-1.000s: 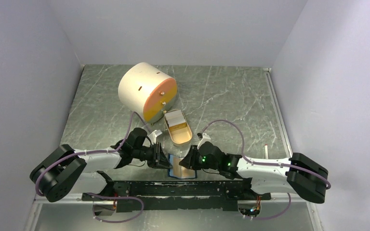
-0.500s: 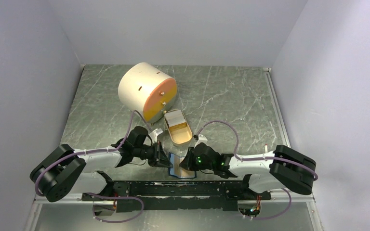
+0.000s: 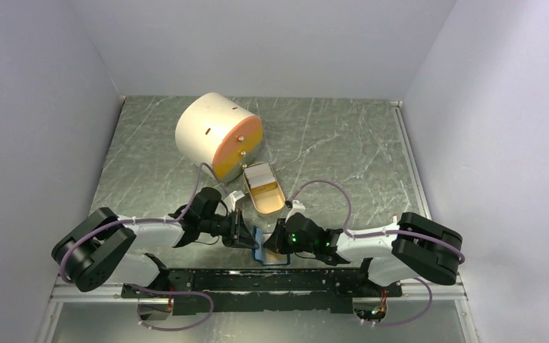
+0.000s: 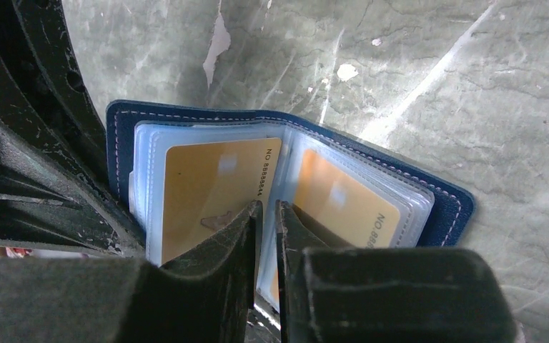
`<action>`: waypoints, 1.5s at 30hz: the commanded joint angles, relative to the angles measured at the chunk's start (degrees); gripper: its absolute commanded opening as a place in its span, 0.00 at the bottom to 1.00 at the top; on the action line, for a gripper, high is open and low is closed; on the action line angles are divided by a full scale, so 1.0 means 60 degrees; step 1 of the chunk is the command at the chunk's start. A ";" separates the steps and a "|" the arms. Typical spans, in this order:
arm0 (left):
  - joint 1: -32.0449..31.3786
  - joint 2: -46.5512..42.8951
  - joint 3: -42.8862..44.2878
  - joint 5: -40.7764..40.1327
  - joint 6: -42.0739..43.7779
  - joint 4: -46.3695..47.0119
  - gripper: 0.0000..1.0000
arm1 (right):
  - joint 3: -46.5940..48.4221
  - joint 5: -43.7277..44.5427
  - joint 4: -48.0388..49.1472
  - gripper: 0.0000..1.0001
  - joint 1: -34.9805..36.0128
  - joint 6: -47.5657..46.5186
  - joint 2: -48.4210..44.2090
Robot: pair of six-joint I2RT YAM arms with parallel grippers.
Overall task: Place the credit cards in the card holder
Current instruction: Insert the credit card into the card holder.
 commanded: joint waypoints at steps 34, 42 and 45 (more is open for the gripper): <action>-0.0495 0.0430 0.1515 -0.2047 0.1080 -0.3466 0.09 | 0.0574 0.0581 -0.2514 0.25 0.0296 -0.0357 -0.1091; -0.0490 -0.0028 0.1838 -0.2286 0.1234 -0.4263 0.09 | 0.0481 0.1682 -0.4891 0.25 0.0281 -0.0329 -0.3475; -0.0493 -0.0204 0.2007 -0.2218 0.1268 -0.4457 0.09 | 0.0332 0.1860 -0.4975 0.25 0.0277 -0.0298 -0.3579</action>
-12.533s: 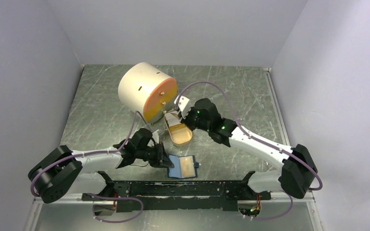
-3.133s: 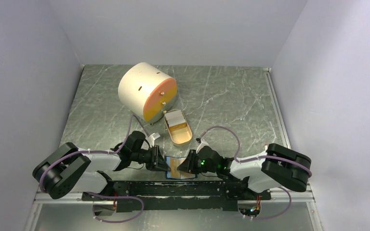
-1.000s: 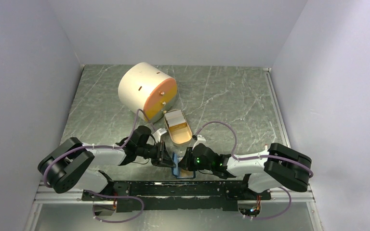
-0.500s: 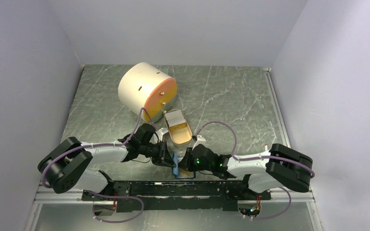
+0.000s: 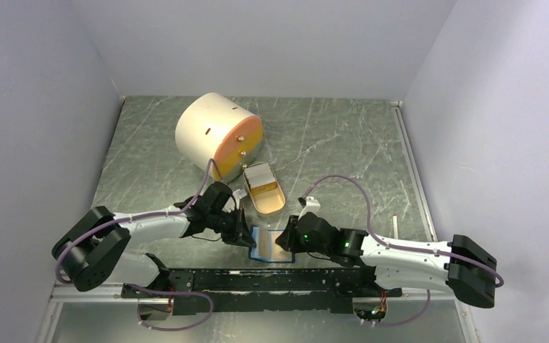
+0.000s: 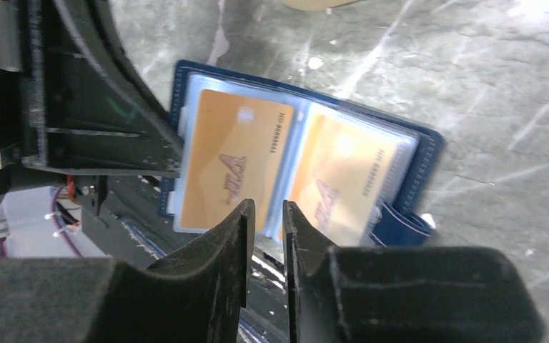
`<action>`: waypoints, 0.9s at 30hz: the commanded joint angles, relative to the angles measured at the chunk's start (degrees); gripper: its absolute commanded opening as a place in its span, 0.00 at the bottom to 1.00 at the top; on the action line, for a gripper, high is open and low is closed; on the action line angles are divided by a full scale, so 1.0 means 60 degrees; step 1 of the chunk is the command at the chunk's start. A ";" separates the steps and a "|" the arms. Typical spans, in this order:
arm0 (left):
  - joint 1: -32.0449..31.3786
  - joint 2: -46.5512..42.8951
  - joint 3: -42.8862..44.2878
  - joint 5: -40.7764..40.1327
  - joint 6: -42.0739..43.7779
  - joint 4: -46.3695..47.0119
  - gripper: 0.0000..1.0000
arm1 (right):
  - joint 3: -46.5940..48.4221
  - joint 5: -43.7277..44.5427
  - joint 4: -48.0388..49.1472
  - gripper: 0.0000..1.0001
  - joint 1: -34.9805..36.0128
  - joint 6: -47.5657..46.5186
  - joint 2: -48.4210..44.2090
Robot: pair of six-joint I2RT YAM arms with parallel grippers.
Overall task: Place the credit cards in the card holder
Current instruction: Insert the credit card into the card holder, then turn over the card slot in the card holder.
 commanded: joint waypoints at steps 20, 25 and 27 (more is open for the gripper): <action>-0.0098 0.0220 -0.0279 0.1445 -0.0710 0.2597 0.09 | -0.0539 0.0630 0.0544 0.25 0.0141 0.0144 0.1247; -0.0109 0.0185 -0.0147 0.1124 -0.0437 0.1945 0.09 | -0.0525 0.0815 0.0274 0.26 0.0141 0.0205 0.1039; -0.0106 0.0127 0.0035 0.0883 -0.0220 0.1334 0.09 | -0.0397 0.0939 -0.0119 0.29 0.0149 0.0183 0.0856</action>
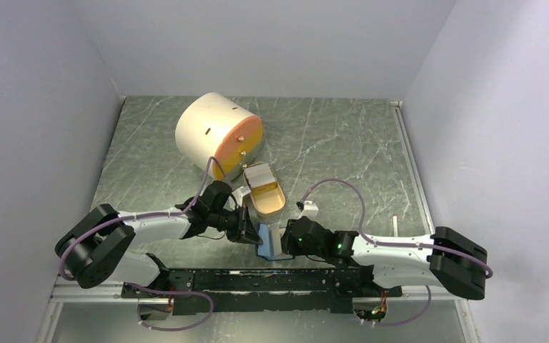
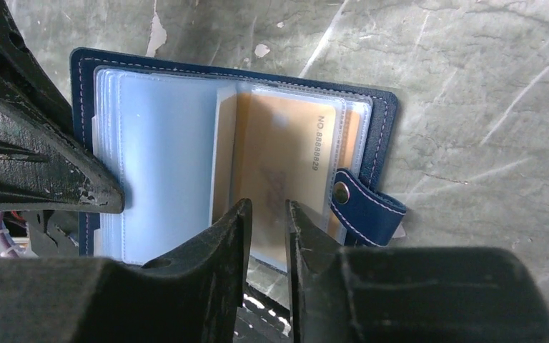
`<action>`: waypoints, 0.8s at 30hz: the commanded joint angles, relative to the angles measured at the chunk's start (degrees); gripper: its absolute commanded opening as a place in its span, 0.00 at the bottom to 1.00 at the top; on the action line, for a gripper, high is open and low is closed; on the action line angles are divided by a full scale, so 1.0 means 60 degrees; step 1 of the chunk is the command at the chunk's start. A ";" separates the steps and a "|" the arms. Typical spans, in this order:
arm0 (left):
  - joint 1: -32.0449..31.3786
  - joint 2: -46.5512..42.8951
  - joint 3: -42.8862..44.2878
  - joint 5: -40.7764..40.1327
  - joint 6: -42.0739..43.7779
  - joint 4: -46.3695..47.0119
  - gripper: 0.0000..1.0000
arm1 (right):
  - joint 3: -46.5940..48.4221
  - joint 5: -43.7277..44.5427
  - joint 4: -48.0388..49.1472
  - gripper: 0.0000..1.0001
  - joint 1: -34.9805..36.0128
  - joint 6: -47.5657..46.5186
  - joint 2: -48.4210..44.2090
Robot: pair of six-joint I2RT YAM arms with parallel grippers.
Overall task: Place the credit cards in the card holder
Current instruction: Turn over the card slot in the card holder.
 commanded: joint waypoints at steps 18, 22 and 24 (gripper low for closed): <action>-0.0053 -0.0319 -0.0160 -0.0206 0.0198 -0.0582 0.09 | 0.2026 0.3018 -0.2808 0.52 -0.0063 -0.4090 -0.2644; 0.0009 -0.0467 -0.0262 -0.0313 0.0184 -0.0635 0.09 | 0.2899 0.3135 -0.2324 0.52 -0.0146 -0.5847 -0.1556; 0.0095 -0.0562 -0.0396 -0.0311 0.0154 -0.0602 0.09 | 0.3176 0.3020 -0.1914 0.53 -0.0186 -0.6797 -0.0999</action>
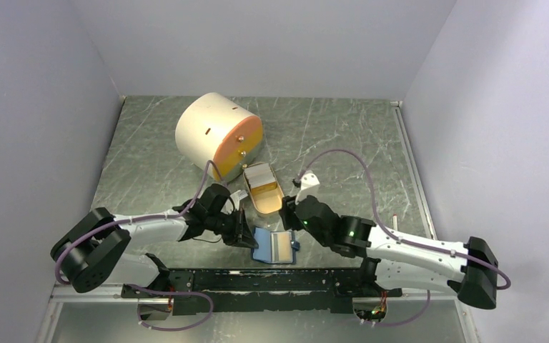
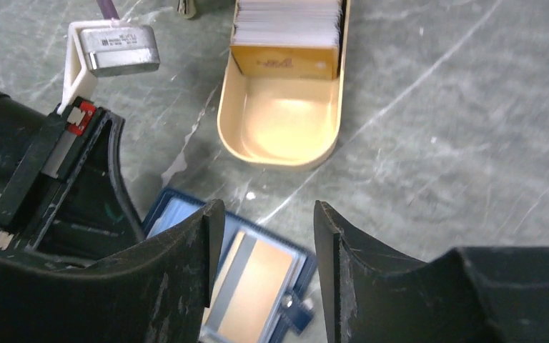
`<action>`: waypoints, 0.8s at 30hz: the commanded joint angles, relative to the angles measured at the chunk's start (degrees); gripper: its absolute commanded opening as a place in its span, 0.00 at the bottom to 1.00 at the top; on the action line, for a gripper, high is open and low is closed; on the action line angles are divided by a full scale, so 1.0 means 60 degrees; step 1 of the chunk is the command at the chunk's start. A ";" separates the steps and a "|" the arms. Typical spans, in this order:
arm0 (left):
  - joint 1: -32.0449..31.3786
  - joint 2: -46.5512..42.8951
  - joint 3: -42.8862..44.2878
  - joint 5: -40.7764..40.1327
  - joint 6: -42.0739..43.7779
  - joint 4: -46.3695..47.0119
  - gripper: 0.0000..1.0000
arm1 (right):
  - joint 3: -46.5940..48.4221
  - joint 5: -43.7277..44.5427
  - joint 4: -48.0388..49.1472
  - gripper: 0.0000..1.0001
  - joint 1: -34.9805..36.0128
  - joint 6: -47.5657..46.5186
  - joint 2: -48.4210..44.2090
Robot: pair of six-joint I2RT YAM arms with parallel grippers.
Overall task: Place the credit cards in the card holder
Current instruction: Turn over the card slot in the card holder, then pick up the credit card from the storage box.
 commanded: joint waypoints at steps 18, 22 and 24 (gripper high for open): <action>0.0680 -0.0322 -0.1081 0.0249 -0.0213 0.0820 0.12 | 0.0799 -0.3913 0.4311 0.61 -0.1985 -1.0927 0.3583; 0.0681 -0.0350 -0.1225 0.0402 -0.0312 0.1143 0.13 | 0.0756 -0.5091 0.4796 0.61 -0.2465 -1.2037 0.4228; 0.0687 -0.0425 -0.1243 0.0403 -0.0296 0.1111 0.13 | 0.0841 -0.5428 0.4772 0.61 -0.2510 -1.2634 0.4543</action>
